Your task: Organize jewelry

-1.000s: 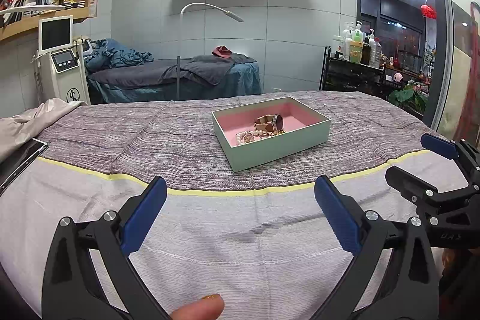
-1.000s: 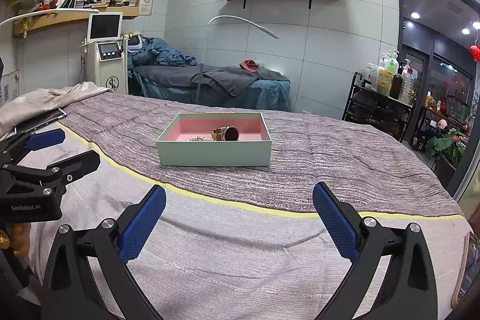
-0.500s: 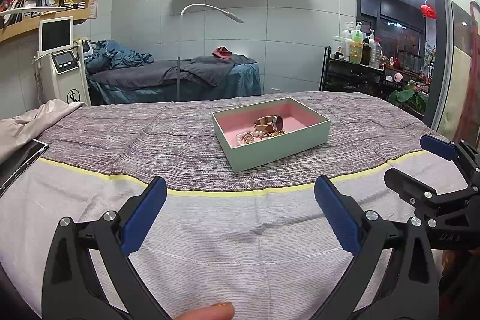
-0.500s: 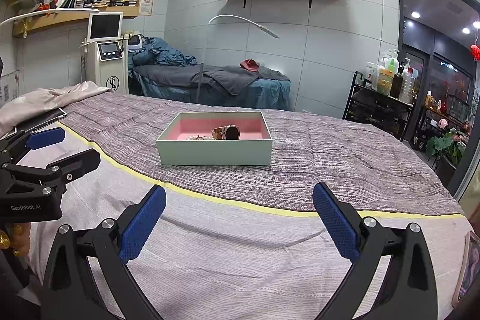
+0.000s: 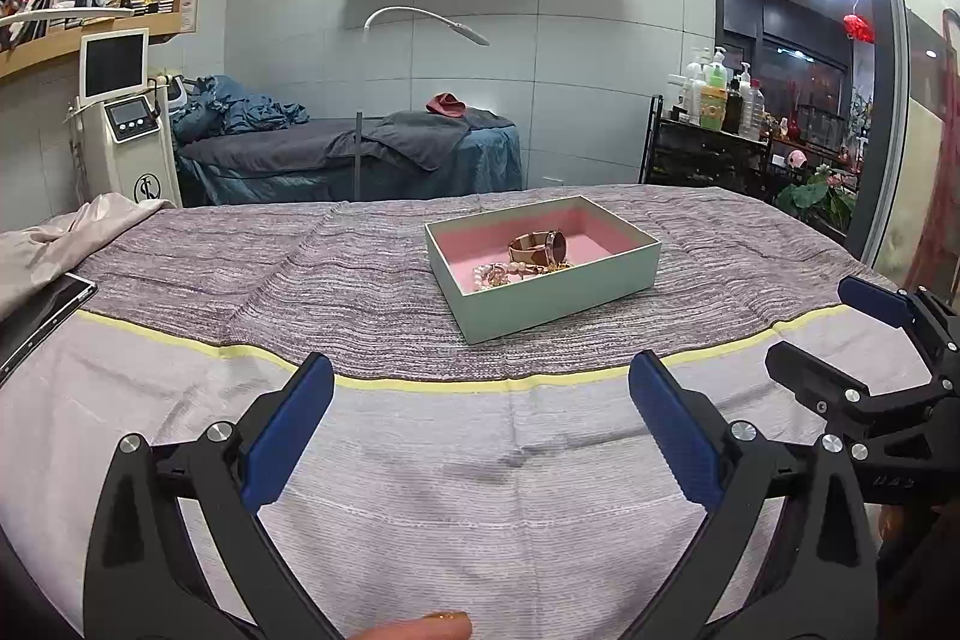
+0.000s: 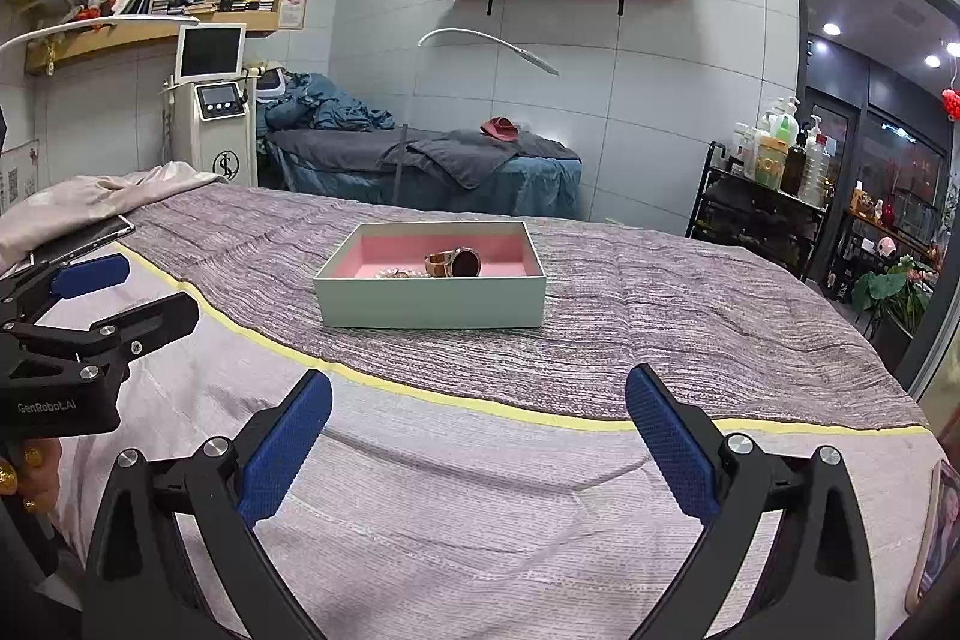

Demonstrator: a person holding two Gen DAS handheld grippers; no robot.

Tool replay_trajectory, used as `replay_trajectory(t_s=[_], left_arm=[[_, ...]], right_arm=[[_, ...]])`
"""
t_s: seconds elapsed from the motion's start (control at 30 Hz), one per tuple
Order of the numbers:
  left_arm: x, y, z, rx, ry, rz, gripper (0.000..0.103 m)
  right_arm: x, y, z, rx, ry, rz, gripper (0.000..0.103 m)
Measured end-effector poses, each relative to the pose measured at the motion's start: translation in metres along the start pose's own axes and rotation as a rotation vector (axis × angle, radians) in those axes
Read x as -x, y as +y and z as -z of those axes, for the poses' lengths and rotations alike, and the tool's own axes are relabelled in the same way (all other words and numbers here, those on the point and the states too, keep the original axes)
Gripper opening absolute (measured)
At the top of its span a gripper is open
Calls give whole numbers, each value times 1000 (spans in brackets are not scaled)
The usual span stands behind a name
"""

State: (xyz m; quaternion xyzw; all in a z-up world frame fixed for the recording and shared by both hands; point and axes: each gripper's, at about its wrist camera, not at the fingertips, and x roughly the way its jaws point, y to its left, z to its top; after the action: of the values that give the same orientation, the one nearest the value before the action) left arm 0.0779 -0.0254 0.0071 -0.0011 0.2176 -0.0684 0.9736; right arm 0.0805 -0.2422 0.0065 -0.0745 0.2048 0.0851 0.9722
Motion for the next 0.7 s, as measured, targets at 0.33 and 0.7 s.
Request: replay_trajectory(t_s=[0.33,0.7], left_arm=[[-1,-1,0,-2,4,-4,97],[0,0,1,-2,3,-8,97]], right_arm=[[0,0,0,-1,0,0,96],[0,1,0,1,2,0,96]])
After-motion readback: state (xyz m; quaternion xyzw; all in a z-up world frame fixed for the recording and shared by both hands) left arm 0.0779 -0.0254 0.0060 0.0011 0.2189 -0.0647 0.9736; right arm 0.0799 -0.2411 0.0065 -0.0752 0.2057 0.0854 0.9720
